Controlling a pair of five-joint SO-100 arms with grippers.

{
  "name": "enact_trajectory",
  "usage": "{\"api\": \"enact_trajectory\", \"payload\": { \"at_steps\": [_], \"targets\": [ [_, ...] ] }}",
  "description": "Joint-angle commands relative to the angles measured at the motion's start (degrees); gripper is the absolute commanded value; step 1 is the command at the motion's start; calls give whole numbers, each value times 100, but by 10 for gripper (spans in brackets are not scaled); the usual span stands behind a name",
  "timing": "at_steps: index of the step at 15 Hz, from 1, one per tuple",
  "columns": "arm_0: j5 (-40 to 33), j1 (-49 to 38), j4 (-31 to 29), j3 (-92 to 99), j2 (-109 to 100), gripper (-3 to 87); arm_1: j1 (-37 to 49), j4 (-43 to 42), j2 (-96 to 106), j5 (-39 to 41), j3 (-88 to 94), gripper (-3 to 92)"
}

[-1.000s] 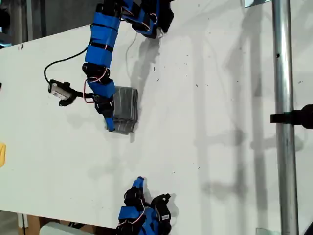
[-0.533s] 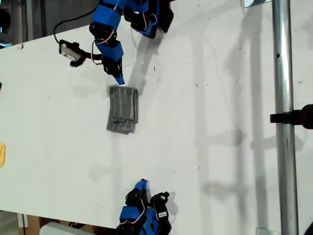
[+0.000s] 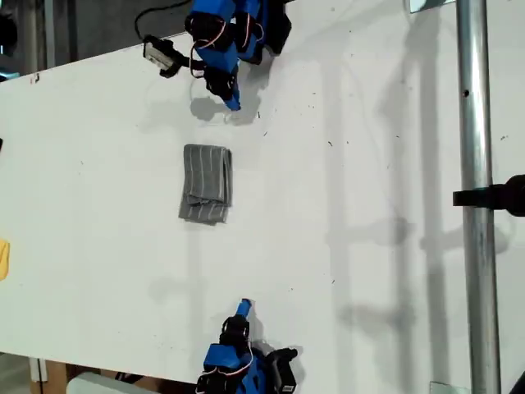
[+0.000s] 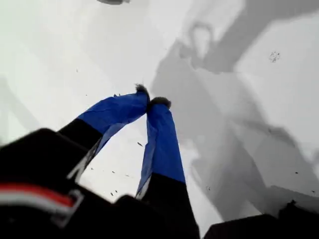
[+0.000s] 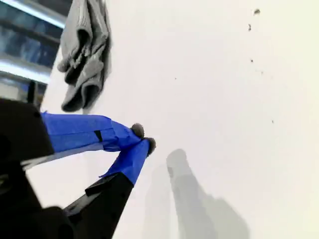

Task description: Grasp corners of a towel and fold twice.

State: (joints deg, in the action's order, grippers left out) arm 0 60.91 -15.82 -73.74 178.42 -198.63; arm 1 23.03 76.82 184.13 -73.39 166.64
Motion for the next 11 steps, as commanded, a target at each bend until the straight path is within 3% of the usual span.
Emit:
{"api": "enact_trajectory", "payload": {
  "at_steps": [1,11],
  "targets": [
    [-615,79,0,44,-26,-26,62,404,466,-79,-308,42],
    [-615,79,0,44,-26,-26,0,413,466,-79,-316,44]
  ]
}}
